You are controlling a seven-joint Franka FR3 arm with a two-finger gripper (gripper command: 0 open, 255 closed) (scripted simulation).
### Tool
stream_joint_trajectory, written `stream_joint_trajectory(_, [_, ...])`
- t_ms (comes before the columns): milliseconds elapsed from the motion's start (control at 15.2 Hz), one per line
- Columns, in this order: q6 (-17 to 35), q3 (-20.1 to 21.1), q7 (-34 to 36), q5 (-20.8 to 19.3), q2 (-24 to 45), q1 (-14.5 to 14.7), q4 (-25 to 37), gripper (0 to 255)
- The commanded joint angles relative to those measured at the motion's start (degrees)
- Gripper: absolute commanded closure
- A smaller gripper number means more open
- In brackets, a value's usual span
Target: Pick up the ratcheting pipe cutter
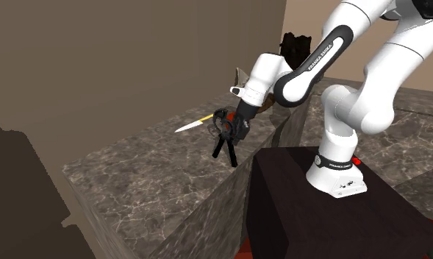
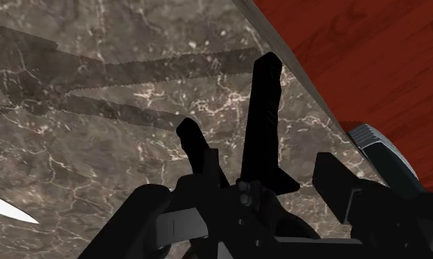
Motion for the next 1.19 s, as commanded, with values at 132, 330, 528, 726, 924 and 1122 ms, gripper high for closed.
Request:
stream_joint_trajectory(132, [0.26, -0.11, -0.08, 0.05, 0.23, 0.08, 0.00, 255])
stream_joint_trajectory(330, [0.35, -0.17, -0.14, 0.06, 0.30, 0.11, -0.02, 255])
stream_joint_trajectory(528, [0.25, -0.05, -0.02, 0.06, 0.23, 0.10, 0.01, 255])
stream_joint_trajectory(726, [-3.55, 1.13, 0.83, -0.62, -2.74, -1.07, 0.80, 255])
stream_joint_trajectory(924, [-7.22, 2.04, 1.52, -1.07, -5.43, -1.87, 1.75, 255])
stream_joint_trajectory(1122, [-10.75, 2.78, 2.10, -1.37, -7.83, -2.43, 2.87, 255])
